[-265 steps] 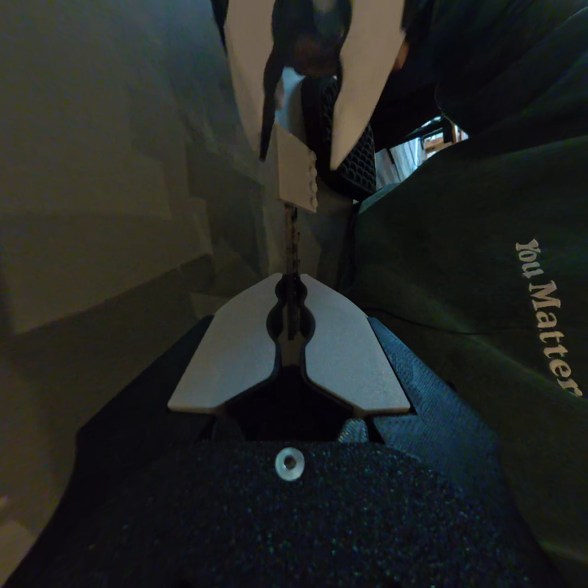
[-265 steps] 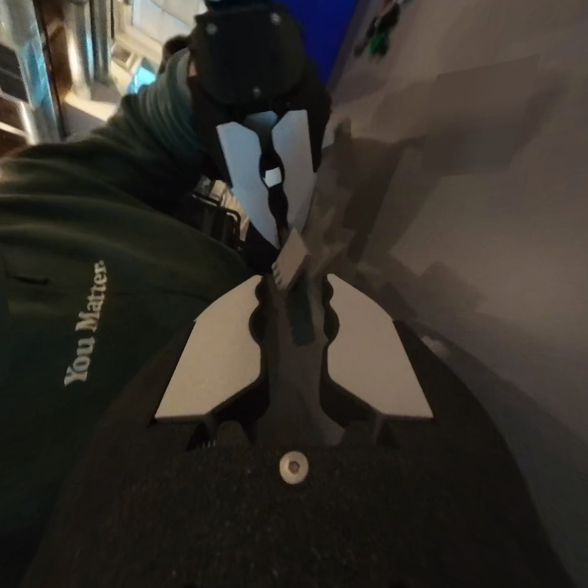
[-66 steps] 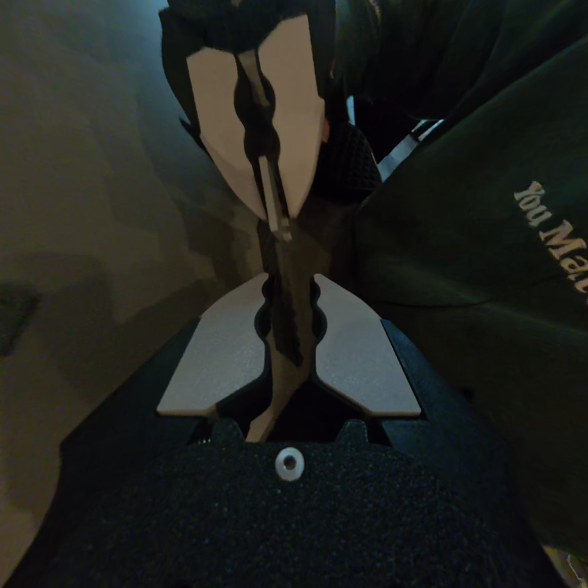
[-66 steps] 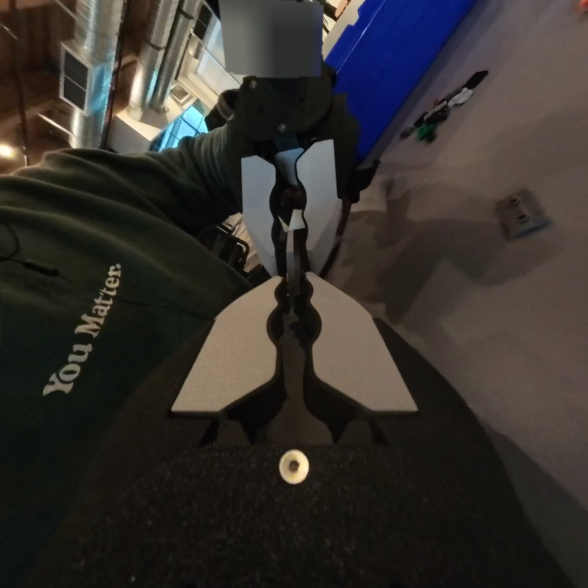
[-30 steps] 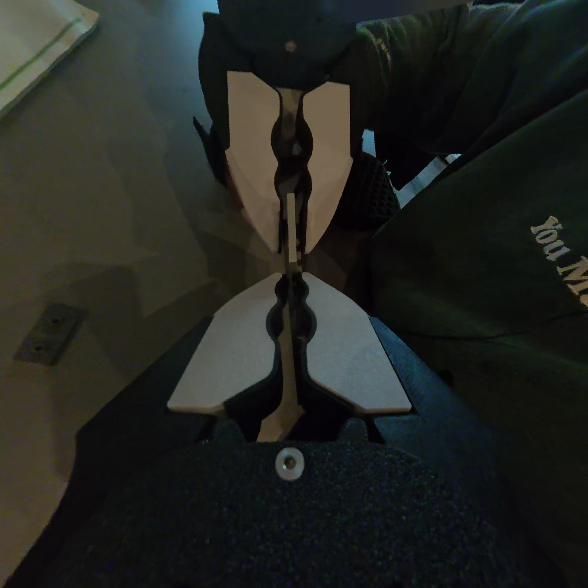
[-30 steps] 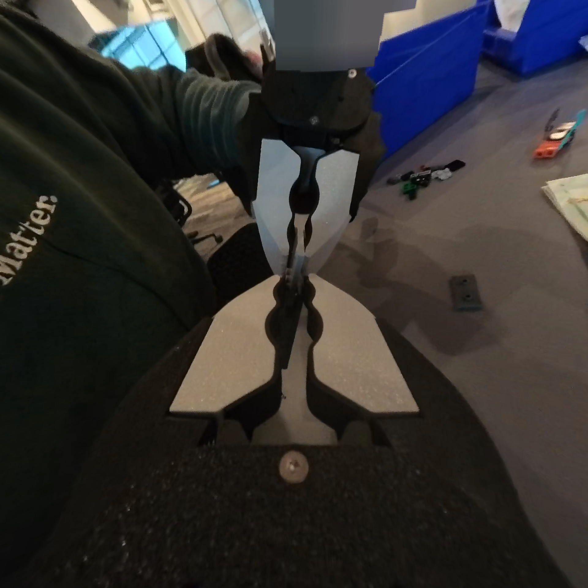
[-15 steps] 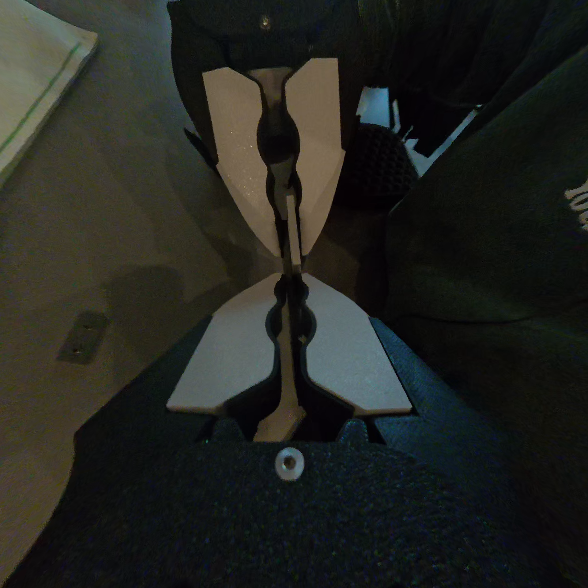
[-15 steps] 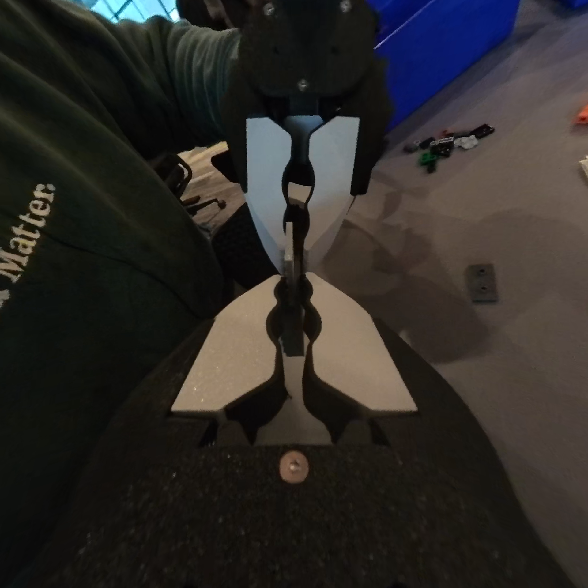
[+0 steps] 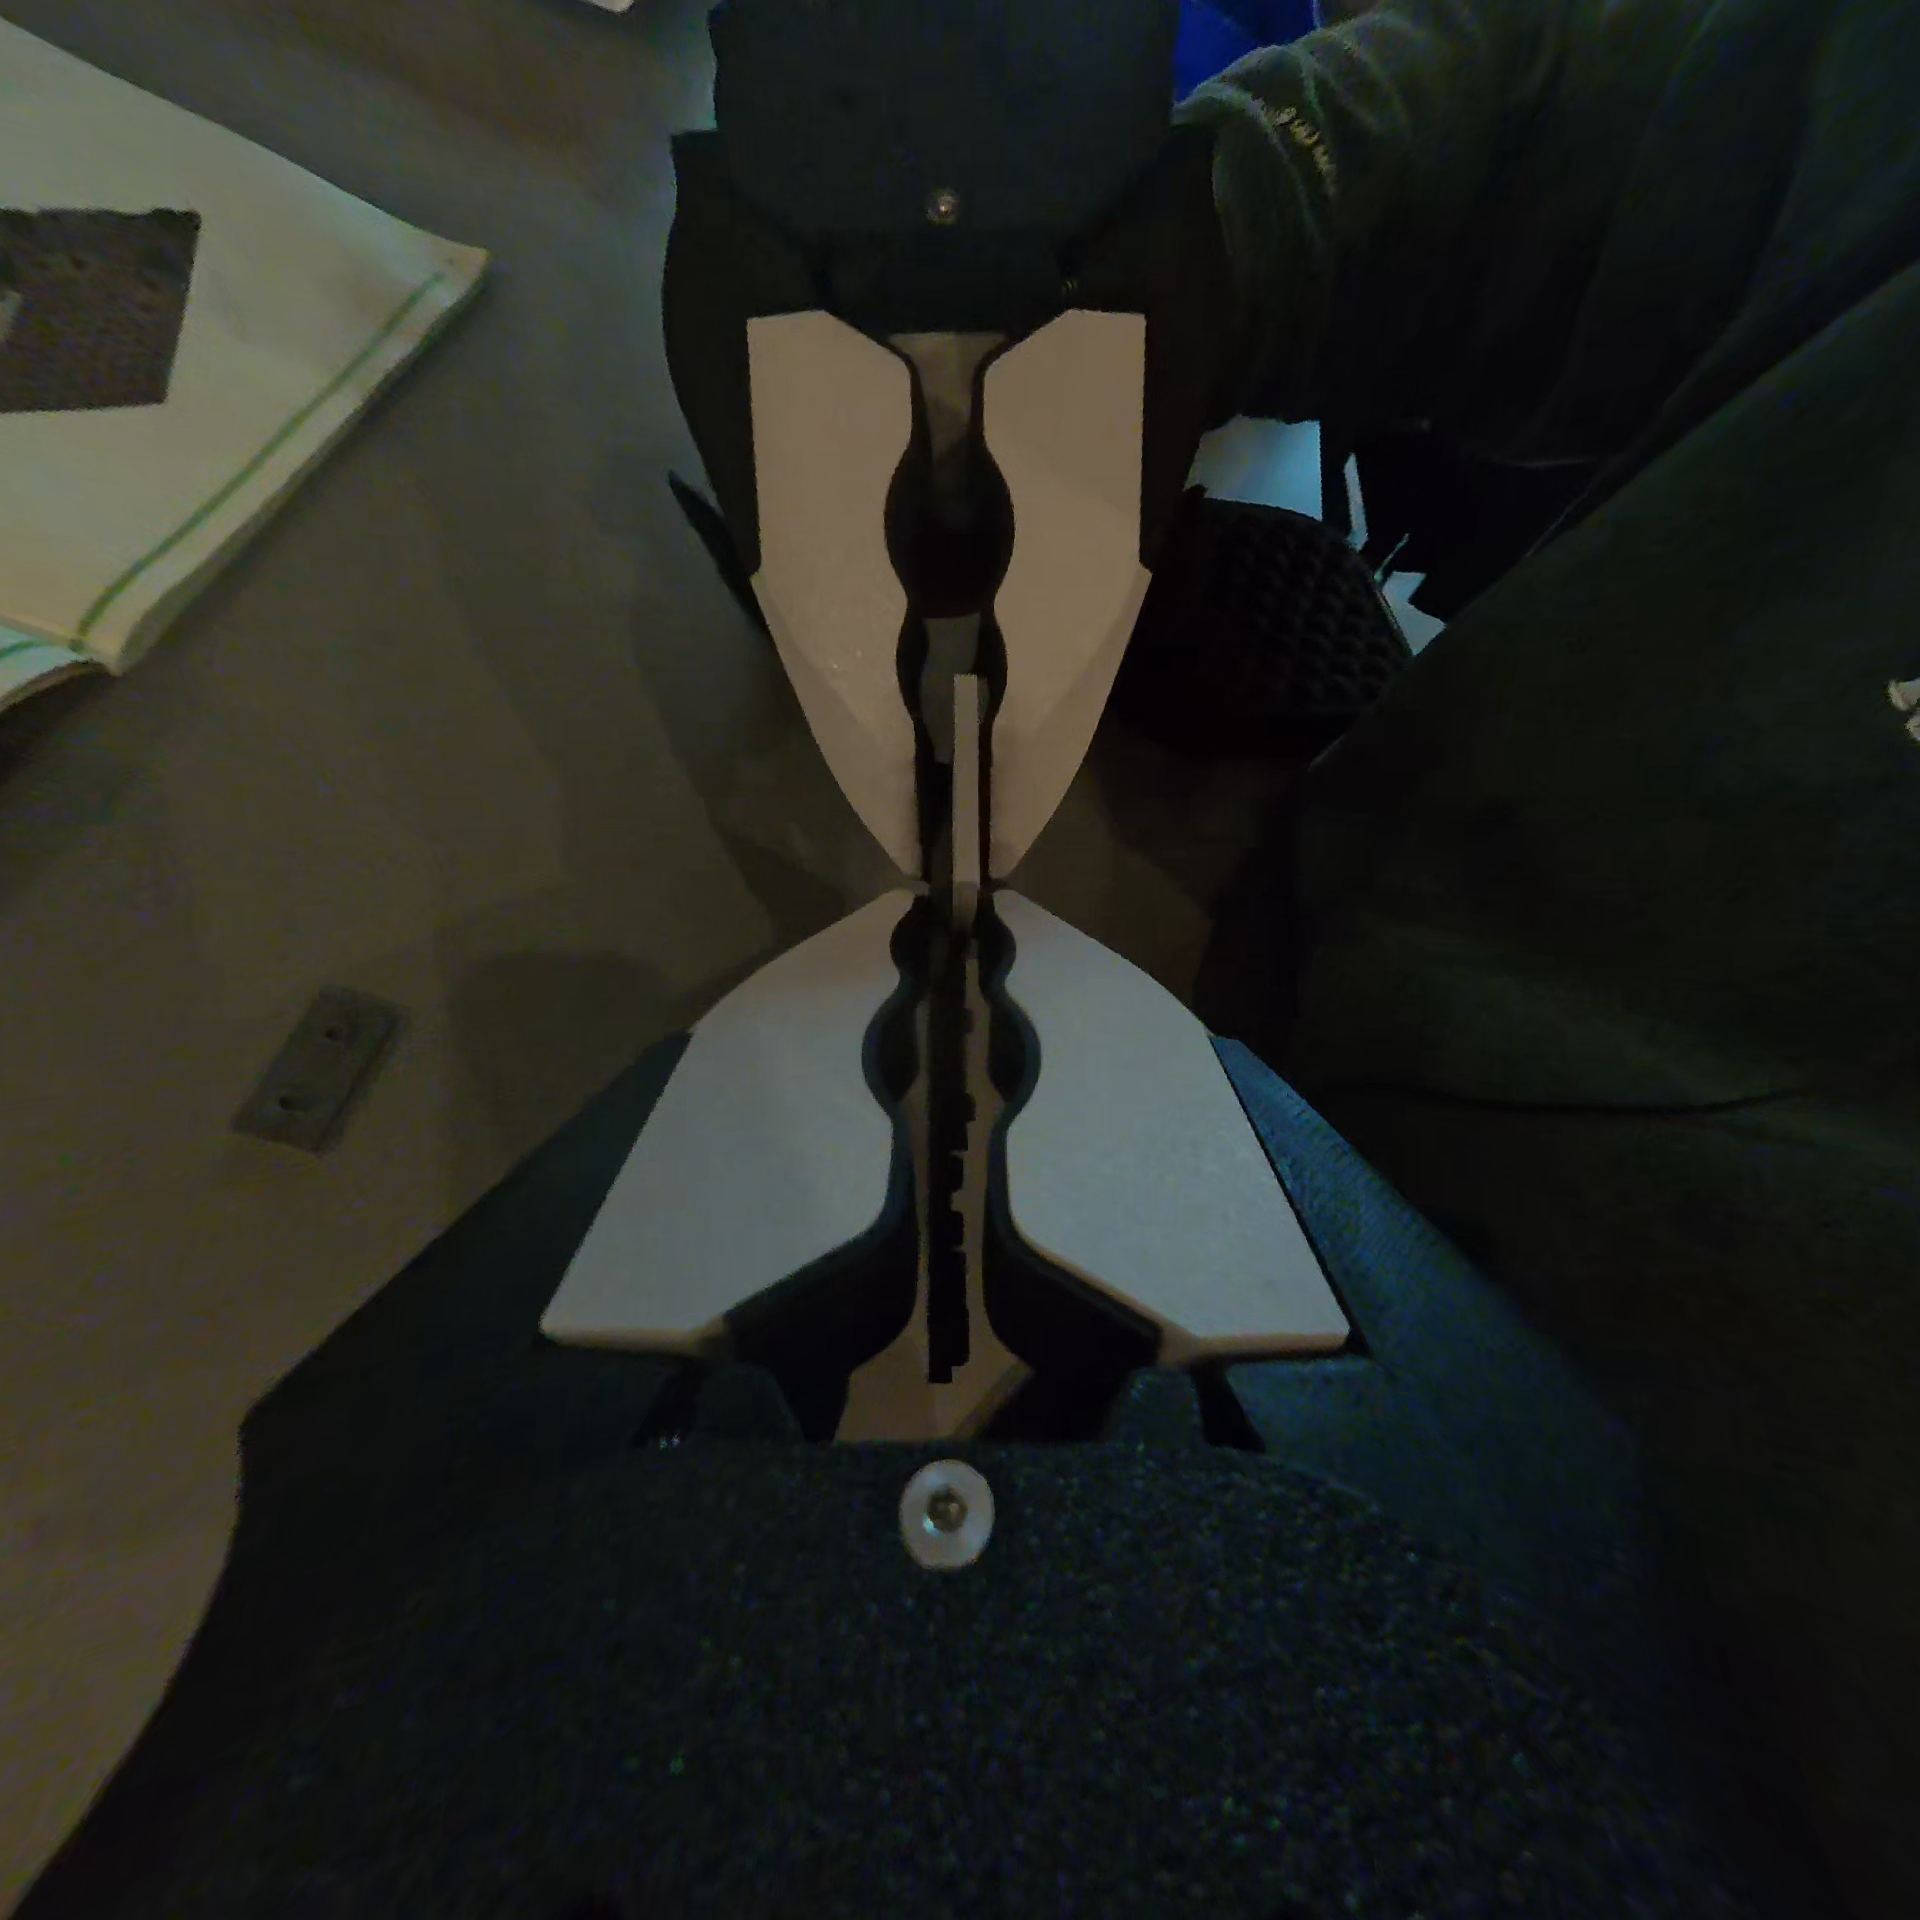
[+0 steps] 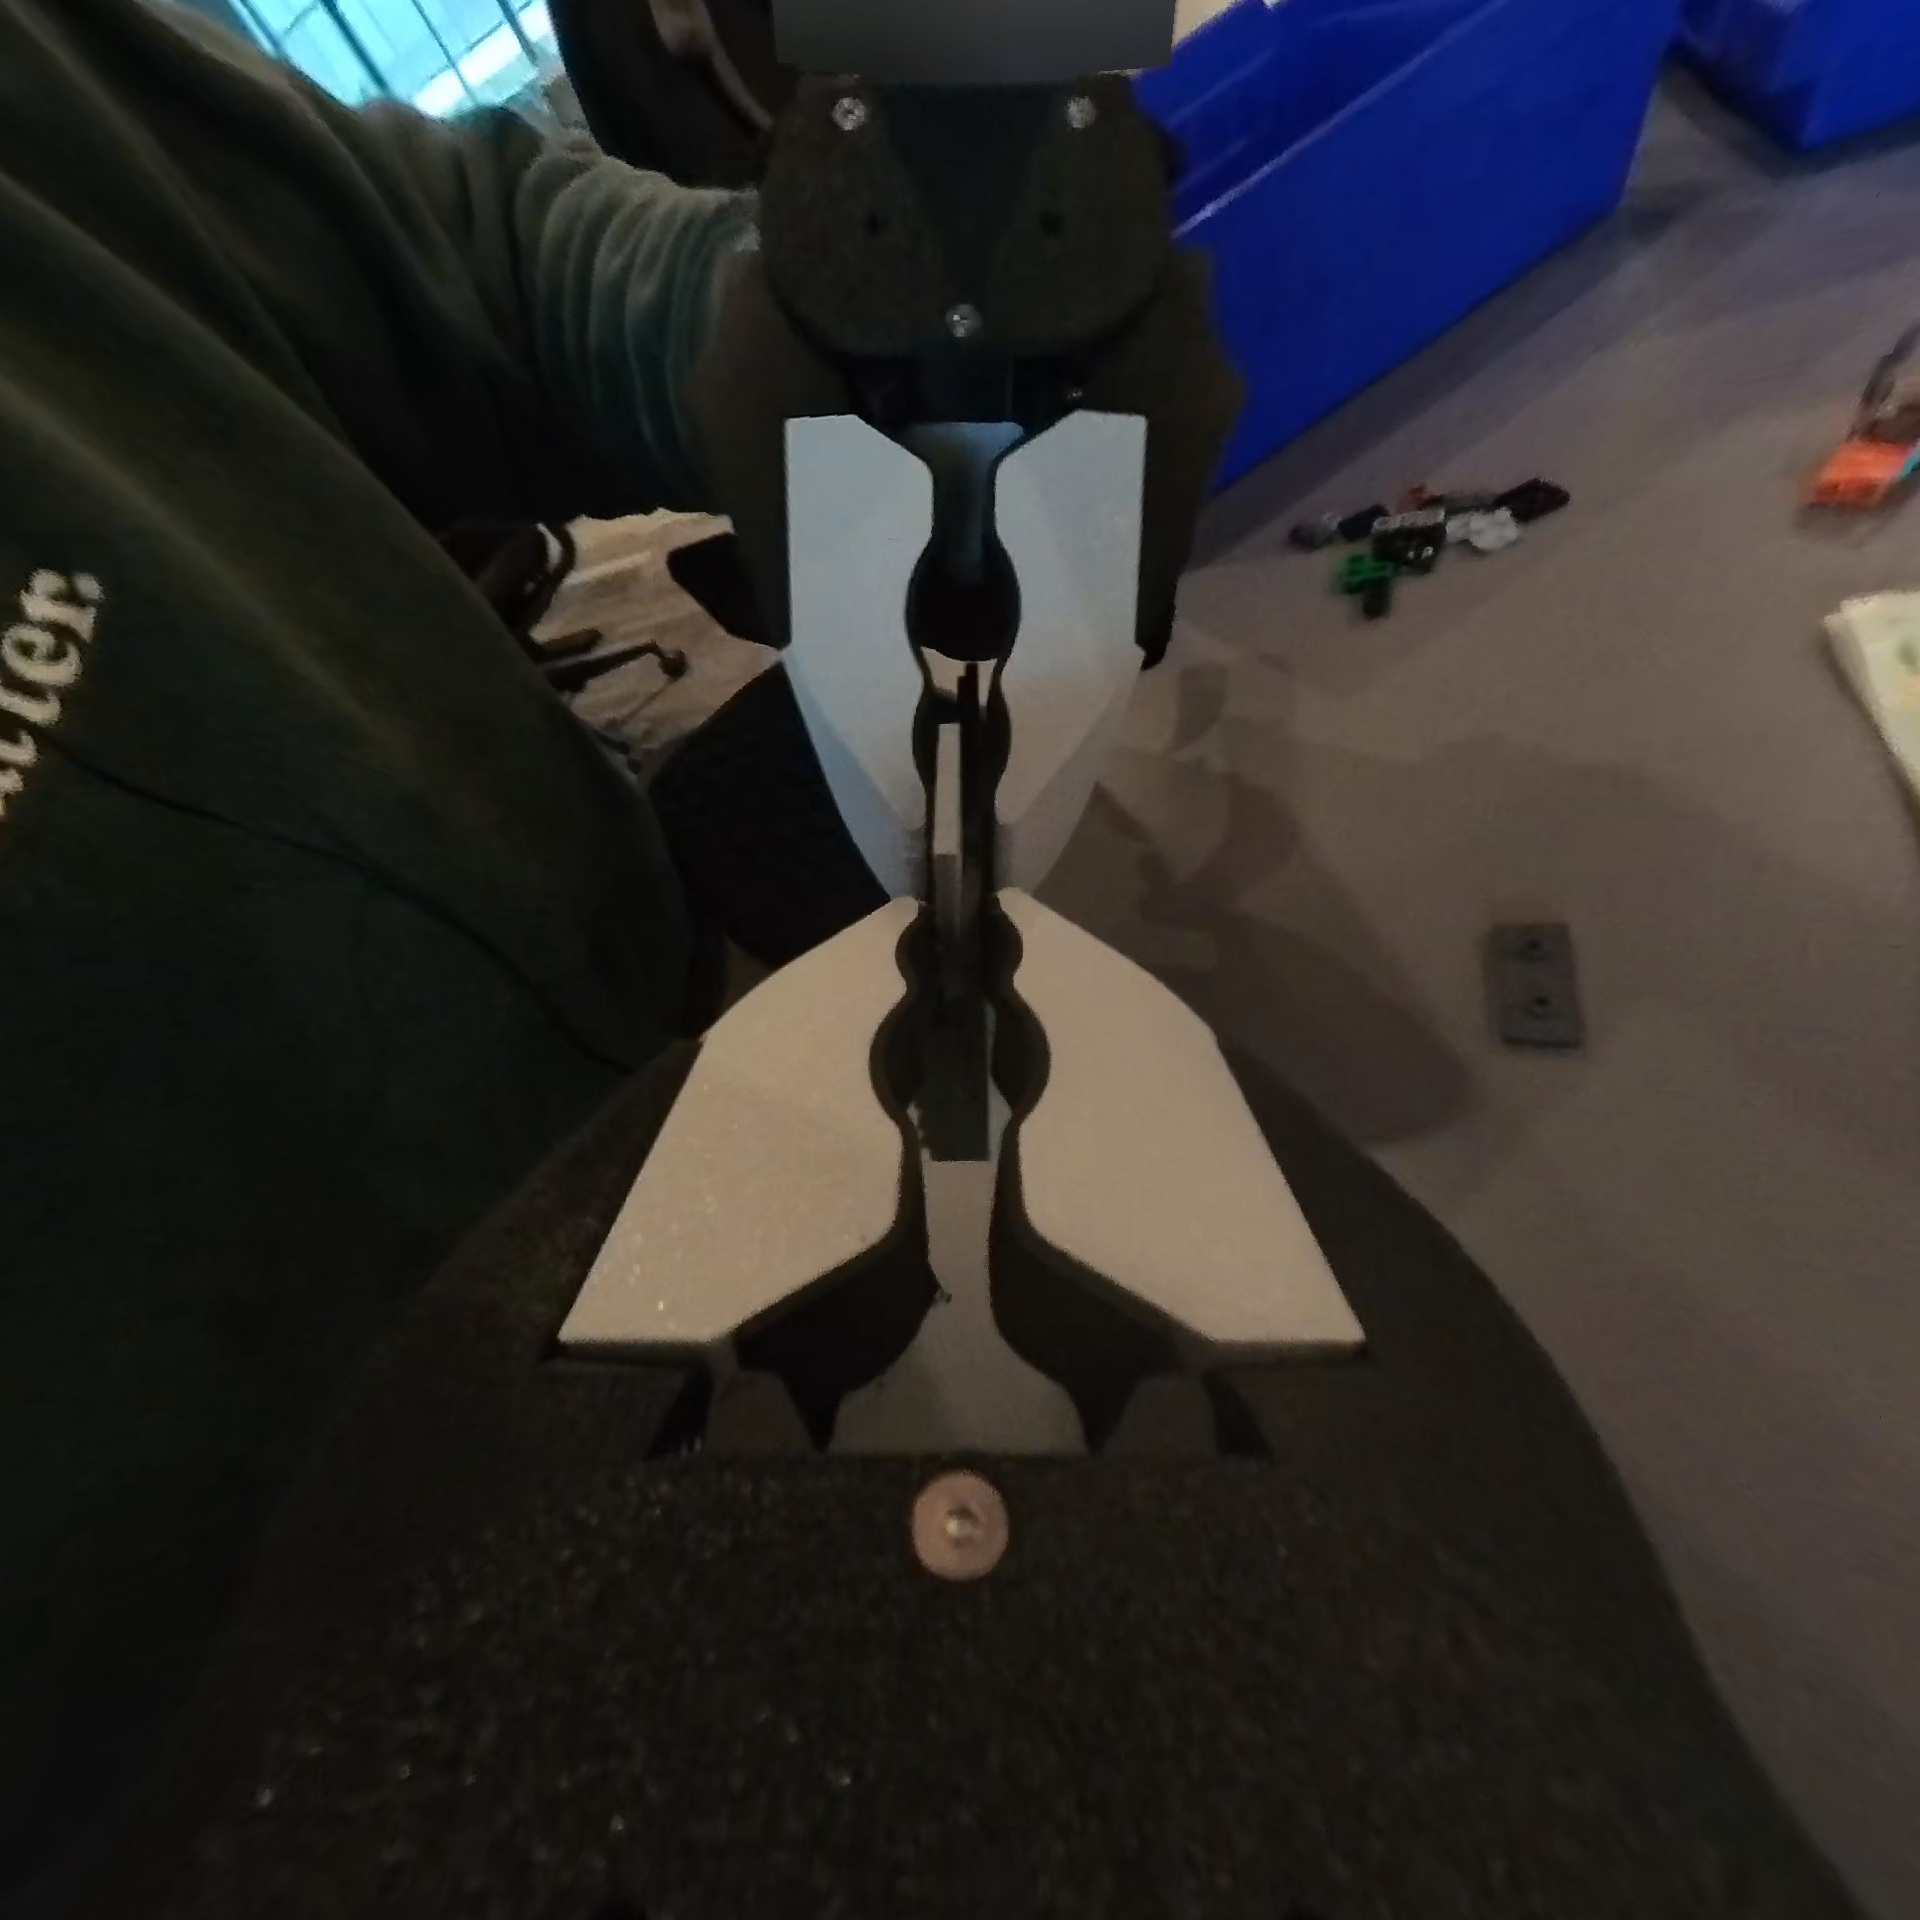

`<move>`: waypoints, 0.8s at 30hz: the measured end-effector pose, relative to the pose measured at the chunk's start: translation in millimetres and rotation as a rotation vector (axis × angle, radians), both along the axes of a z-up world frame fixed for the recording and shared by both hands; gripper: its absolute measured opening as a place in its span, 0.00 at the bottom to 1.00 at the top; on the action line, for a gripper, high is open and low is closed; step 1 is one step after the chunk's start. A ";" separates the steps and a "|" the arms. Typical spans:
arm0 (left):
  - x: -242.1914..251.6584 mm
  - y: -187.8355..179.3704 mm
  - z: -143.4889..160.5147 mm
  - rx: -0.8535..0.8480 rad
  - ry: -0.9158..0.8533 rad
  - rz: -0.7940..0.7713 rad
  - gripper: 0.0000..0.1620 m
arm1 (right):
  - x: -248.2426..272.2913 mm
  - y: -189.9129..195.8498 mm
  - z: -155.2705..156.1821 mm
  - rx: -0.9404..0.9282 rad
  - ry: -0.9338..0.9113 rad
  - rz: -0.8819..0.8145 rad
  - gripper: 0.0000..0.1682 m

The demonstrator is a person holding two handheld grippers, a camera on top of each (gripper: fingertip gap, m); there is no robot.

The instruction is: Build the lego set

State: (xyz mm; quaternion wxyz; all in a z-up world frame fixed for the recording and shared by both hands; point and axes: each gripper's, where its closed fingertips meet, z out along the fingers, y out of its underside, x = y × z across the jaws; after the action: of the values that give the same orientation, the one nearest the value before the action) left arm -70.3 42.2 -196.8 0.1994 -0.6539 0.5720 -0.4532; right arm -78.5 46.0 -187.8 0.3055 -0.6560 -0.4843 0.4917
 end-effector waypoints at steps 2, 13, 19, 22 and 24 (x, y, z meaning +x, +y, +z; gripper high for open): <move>-1.2 -0.4 -0.1 0.047 -0.004 -0.010 0.05 | -1.2 -1.4 0.4 0.057 -0.002 0.003 0.05; -3.2 1.3 5.2 0.439 -0.123 -0.039 0.05 | 12.7 -8.3 9.9 0.334 -0.035 -0.025 0.20; -1.4 -5.5 8.1 0.624 -0.208 -0.028 0.05 | 11.6 -12.2 18.4 0.488 -0.068 -0.054 0.15; 1.2 -9.6 9.7 0.639 -0.225 -0.035 0.05 | 8.9 -14.4 16.8 0.502 -0.078 -0.033 0.13; 2.5 -11.8 12.3 0.639 -0.237 -0.040 0.05 | 7.7 -15.5 14.8 0.512 -0.087 -0.016 0.11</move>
State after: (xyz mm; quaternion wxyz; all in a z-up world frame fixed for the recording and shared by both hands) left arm -67.8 30.4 -184.4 0.4503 -0.4898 0.6708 -0.3276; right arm -70.7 30.4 -172.9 0.4444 -0.5818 -0.6005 0.3218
